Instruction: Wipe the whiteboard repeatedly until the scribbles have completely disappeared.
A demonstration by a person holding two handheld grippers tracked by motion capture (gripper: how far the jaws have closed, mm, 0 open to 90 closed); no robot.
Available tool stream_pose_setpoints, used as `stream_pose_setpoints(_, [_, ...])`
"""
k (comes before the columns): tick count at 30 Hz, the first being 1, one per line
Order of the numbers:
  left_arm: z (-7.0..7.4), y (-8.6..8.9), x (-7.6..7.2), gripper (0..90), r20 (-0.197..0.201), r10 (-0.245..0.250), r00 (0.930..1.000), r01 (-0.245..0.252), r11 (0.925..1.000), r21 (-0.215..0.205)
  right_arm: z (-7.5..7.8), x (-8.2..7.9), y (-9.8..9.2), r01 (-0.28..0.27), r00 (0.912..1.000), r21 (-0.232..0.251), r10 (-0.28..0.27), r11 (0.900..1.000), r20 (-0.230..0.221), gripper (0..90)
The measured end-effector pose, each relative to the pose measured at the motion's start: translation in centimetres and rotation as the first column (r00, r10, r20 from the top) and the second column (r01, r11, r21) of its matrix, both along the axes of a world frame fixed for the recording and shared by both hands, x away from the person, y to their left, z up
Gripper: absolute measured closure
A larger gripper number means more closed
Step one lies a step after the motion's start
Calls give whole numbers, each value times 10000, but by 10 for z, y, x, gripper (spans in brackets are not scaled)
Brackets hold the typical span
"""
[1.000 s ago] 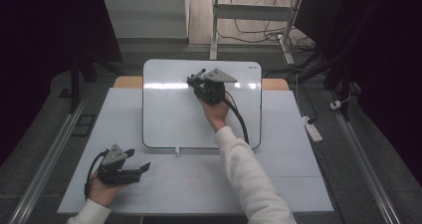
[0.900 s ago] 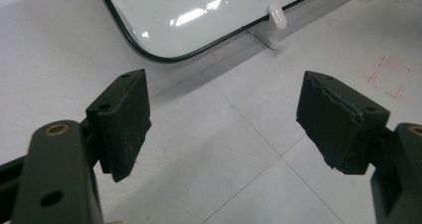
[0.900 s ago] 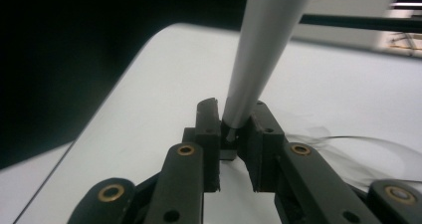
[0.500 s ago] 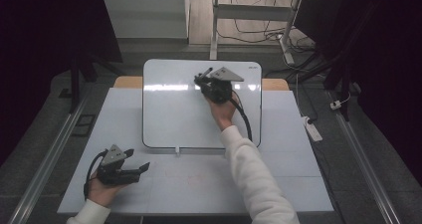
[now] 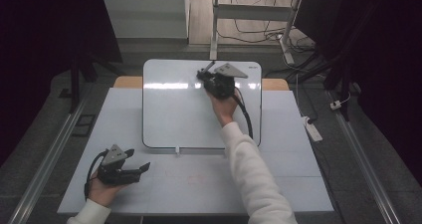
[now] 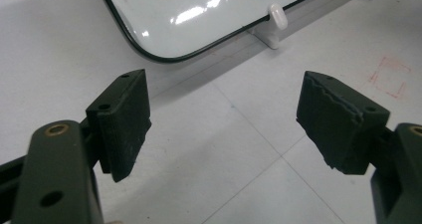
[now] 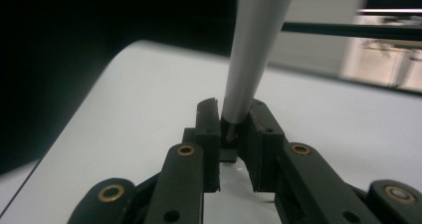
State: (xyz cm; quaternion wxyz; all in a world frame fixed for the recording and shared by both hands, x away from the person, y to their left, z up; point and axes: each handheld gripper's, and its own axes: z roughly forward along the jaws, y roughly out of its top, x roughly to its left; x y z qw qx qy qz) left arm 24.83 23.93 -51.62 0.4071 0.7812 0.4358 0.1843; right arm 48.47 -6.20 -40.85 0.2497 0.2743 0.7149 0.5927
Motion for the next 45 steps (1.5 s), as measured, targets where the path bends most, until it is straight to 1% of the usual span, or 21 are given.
stream_pose_setpoints(1, [0,0,0,224,2,4,10000,-4,10000,0,-1,-1,3,-29,9999,-182,31,9998,111,780])
stream_pose_setpoints(2, [0,0,0,224,14,-2,10000,2,10000,21,-1,1,2,-27,10000,-69,27,10000,1,780])
stream_pose_setpoints(5, [1,-1,-2,224,48,-20,10000,20,10000,6,5,10,-13,796,9968,939,-784,9924,-168,780])
stream_pose_setpoints(6, [1,-1,-2,225,48,-23,10000,23,10000,-4,6,11,-14,829,9964,1049,-808,9910,-237,780])
stream_pose_setpoints(8, [0,0,-1,224,18,-18,10000,18,10000,13,4,7,-8,747,9972,762,-742,9943,-92,781])
stream_pose_setpoints(10, [0,0,0,225,4,-13,10000,13,10000,11,0,2,1,108,9999,380,-104,9992,-97,781])
stream_pose_setpoints(11, [0,0,0,225,13,-17,10000,17,10000,31,1,2,1,79,9999,83,-79,9999,61,781])
stream_pose_setpoints(12, [0,0,-1,225,39,-20,10000,20,10000,34,1,2,1,79,9999,83,-79,9999,61,781])
stream_pose_setpoints(15, [1,0,-2,225,78,9,10000,-9,10000,1,6,10,-20,920,9958,864,-918,9920,-68,781])
stream_pose_setpoints(17, [1,1,-2,224,61,16,10000,-16,10000,-1,8,13,-32,1114,9938,1223,-1098,9862,-200,781])
stream_pose_setpoints(19, [0,1,-1,225,17,15,10000,-15,10000,21,7,11,-33,1062,9943,1136,-1056,9878,-111,781])
stream_pose_setpoints(23, [0,0,-1,225,20,14,10000,-14,10000,51,2,5,-31,485,9988,587,-481,9971,-93,781])
stream_pose_setpoints(27, [1,0,-1,226,36,44,10000,-44,10000,20,7,11,-54,1368,9906,1357,-1348,9813,-239,781])
stream_pose_setpoints(30, [0,0,0,226,-6,34,10000,-34,10000,52,4,6,-50,1126,9936,1109,-1115,9874,-157,781])
stream_pose_setpoints(33, [0,-1,0,226,-2,41,10000,-41,10000,78,0,0,-40,584,9983,410,-584,9975,-10,781])
stream_pose_setpoints(34, [0,-1,0,226,4,39,10000,-39,10000,54,1,2,-43,563,9984,494,-560,9972,-71,781])
stream_pose_setpoints(37, [0,0,-1,226,0,54,10000,-54,10000,12,4,6,-59,1226,9924,1207,-1203,9851,-266,781])
stream_pose_setpoints(39, [0,0,1,226,-19,60,10000,-60,10000,28,1,4,-57,1221,9923,1359,-1183,9832,-358,781])
stream_pose_setpoints(41, [-1,-1,1,226,-40,48,10000,-48,10000,52,-4,0,-46,805,9963,1238,-760,9890,-400,781])
stream_pose_setpoints(43, [-1,-1,1,226,-26,24,10000,-24,10000,76,-9,-6,-32,371,9990,813,-349,9960,-283,781])
stream_pose_setpoints(45, [0,-1,0,226,-13,42,10000,-42,10000,58,-8,-6,-33,362,9992,674,-348,9971,-218,781])
